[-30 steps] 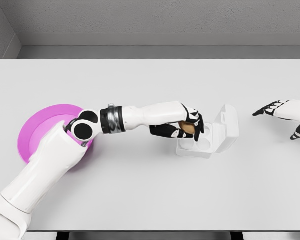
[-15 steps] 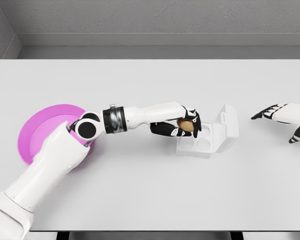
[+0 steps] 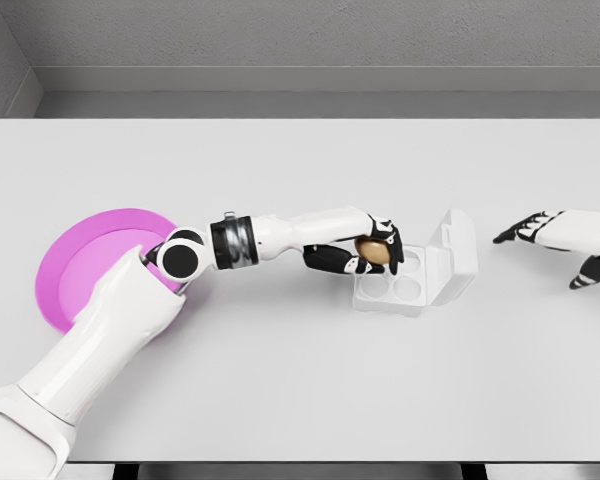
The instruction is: Pack egg into the box and close the box lid
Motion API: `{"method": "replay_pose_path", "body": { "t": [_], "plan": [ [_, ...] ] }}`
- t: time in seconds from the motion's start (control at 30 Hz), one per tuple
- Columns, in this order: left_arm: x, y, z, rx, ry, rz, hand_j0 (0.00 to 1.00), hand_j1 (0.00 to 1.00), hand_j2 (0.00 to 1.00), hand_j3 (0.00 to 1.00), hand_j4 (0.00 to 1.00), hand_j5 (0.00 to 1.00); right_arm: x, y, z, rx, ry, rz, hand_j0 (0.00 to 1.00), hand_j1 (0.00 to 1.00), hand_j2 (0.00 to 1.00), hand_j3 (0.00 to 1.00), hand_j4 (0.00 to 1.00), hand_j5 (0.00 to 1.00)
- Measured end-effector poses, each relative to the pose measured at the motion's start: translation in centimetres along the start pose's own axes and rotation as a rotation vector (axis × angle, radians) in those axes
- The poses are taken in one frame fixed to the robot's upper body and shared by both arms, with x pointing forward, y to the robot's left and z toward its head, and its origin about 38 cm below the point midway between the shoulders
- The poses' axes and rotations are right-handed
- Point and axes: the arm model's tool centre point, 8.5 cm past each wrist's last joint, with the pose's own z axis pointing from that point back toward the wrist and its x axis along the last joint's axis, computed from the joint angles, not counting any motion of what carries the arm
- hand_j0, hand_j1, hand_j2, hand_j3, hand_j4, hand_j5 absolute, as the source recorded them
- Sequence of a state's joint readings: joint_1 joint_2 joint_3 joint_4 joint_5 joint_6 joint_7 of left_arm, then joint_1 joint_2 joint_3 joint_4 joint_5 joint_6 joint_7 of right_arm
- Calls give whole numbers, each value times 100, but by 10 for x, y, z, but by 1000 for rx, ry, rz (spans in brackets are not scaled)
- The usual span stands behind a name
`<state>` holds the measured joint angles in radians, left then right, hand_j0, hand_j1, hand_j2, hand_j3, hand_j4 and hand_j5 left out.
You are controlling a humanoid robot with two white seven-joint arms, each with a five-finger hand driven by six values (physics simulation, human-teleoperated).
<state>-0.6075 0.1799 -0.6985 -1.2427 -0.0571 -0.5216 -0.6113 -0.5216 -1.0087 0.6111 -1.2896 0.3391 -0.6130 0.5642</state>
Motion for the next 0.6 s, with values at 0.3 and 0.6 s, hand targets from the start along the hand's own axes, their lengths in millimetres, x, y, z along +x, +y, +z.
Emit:
{"method": "replay_pose_path", "body": {
  "t": [0.3,0.6],
  "plan": [
    [-2,-1,4,-1,8,3,47,47,47,47,47,47,-2,2,5,9,10,0,100,100,100,100,100,100],
    [-3,0,5,-1,30,15,46,46,46,46,46,46,-5,1,13,15,23,12,100,100,100,100,100,100]
  ]
}}
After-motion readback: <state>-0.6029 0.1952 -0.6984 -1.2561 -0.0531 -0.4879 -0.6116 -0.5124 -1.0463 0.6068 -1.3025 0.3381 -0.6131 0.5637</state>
